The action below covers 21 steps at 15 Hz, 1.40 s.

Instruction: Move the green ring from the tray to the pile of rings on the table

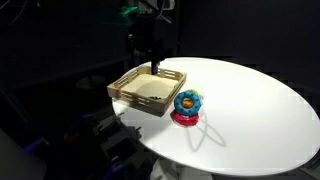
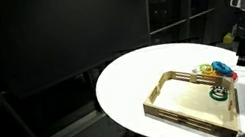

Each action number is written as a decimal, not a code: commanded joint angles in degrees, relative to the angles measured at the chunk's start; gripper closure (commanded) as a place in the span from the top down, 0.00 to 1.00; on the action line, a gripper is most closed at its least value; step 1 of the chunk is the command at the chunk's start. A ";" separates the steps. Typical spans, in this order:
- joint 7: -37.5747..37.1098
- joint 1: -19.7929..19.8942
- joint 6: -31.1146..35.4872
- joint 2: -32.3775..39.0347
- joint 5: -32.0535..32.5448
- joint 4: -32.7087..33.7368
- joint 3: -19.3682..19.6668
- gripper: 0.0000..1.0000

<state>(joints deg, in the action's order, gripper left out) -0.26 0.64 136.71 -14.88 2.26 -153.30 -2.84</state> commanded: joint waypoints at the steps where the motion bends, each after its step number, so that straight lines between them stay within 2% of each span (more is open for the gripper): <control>1: -0.16 -0.53 -0.09 -0.01 0.19 0.05 0.54 1.00; 8: -3.24 -1.57 3.88 3.01 1.53 1.49 -1.46 1.00; 14: -7.40 -2.21 8.82 9.55 4.24 3.87 -3.12 1.00; 21: -11.70 -2.32 11.95 17.29 9.78 5.52 -1.43 1.00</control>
<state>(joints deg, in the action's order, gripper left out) -10.10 -1.61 147.16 -0.99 9.98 -149.30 -5.28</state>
